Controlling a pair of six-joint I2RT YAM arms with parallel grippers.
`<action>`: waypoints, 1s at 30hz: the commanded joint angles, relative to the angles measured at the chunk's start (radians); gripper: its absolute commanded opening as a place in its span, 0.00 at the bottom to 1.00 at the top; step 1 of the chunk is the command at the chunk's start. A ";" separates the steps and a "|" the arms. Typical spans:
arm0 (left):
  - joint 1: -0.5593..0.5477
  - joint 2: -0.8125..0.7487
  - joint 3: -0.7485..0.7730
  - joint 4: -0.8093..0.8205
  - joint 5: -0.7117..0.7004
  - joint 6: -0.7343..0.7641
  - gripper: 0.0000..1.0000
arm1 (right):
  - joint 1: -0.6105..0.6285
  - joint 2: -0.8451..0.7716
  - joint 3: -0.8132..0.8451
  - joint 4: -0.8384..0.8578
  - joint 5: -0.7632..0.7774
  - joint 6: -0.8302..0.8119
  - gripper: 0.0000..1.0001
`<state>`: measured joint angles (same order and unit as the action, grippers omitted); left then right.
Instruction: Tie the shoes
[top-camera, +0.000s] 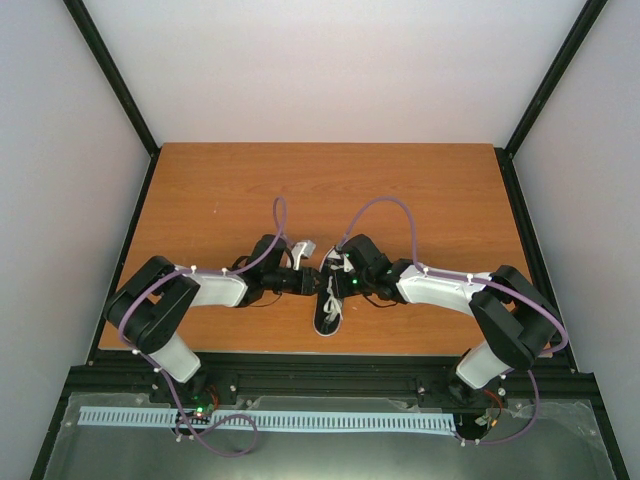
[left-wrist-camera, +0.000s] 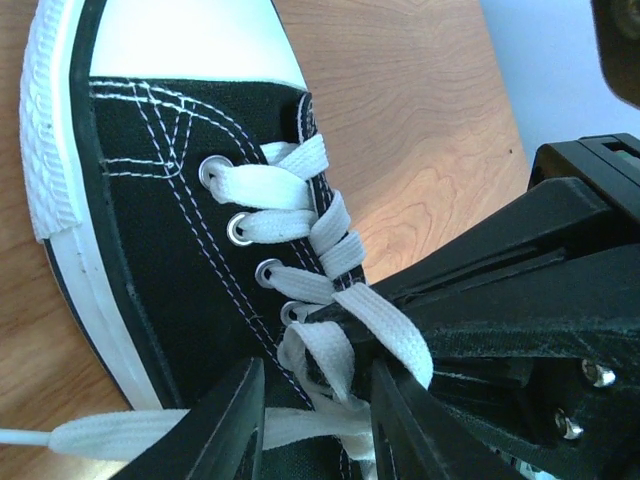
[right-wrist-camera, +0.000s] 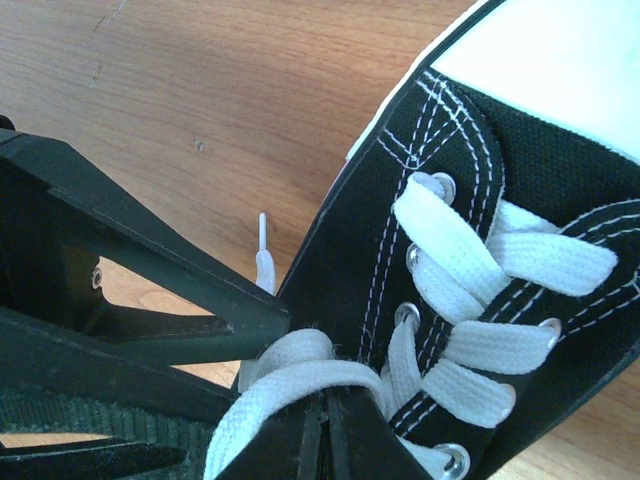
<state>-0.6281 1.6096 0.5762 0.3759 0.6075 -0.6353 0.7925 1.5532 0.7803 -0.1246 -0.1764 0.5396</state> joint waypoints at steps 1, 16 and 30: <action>0.002 0.020 0.031 0.059 0.036 -0.001 0.31 | 0.001 0.011 -0.004 -0.012 0.002 0.002 0.03; 0.002 0.054 0.039 0.131 0.088 -0.023 0.21 | 0.001 0.007 -0.005 -0.004 -0.008 0.002 0.03; 0.002 -0.029 -0.011 0.015 -0.075 -0.021 0.01 | 0.001 -0.041 -0.020 -0.042 0.036 0.002 0.03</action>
<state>-0.6273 1.6310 0.5766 0.4217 0.6147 -0.6693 0.7906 1.5467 0.7792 -0.1375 -0.1680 0.5411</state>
